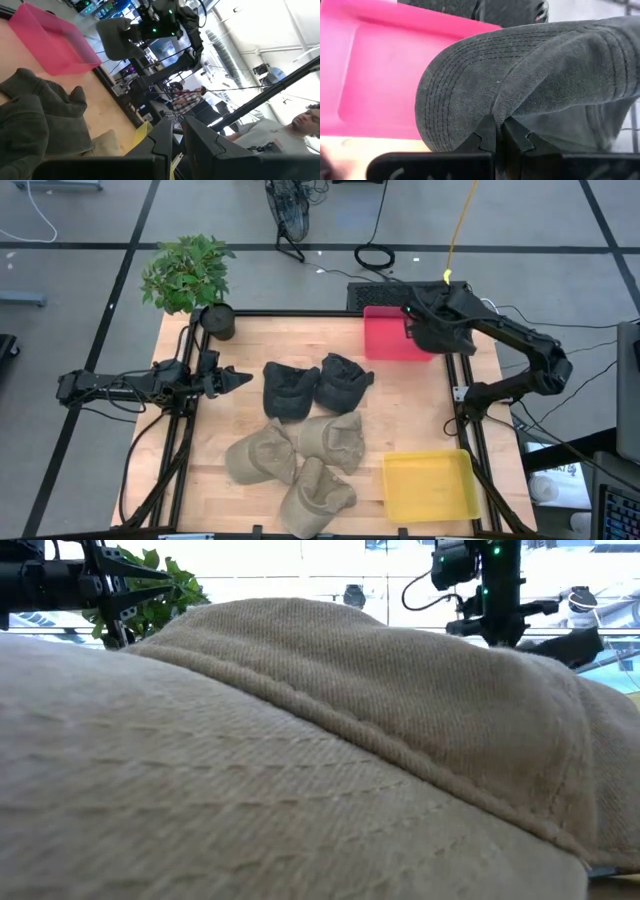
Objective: Pick & Place hat
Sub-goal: Put the right black cap into the red bin
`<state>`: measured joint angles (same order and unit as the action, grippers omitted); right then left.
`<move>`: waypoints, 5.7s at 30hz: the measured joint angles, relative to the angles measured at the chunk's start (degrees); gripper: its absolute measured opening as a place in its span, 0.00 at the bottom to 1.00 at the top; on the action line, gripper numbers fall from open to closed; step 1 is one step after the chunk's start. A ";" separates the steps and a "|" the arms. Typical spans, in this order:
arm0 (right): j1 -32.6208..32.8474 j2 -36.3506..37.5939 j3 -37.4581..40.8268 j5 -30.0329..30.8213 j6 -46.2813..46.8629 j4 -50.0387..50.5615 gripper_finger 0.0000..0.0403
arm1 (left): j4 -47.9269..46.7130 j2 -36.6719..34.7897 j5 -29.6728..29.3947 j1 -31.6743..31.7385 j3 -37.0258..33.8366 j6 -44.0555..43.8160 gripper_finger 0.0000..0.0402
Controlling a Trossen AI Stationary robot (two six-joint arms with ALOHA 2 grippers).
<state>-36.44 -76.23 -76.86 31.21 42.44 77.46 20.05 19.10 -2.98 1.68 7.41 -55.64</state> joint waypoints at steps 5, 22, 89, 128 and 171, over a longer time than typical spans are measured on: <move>-2.21 -2.83 0.00 0.28 -4.78 -1.73 0.00 | -0.02 -0.01 0.04 -0.01 -0.01 0.25 0.13; -3.53 -11.66 0.02 3.51 -9.95 -8.29 0.00 | -0.02 0.00 4.32 -0.01 0.01 -0.76 0.13; -6.51 -12.01 16.38 0.04 -14.78 -18.17 0.00 | 1.37 0.01 3.48 0.01 0.00 -2.01 0.13; -5.93 -11.18 17.14 -2.80 -16.31 -21.12 0.09 | 1.68 0.01 4.02 0.01 0.00 -1.84 0.13; -5.93 -11.14 18.36 -4.09 -2.39 -12.89 0.01 | 1.66 0.01 4.85 0.02 -0.01 -0.79 0.13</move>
<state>-42.37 -87.37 -58.50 27.11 40.05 64.57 21.71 19.11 1.87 1.69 7.40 -56.43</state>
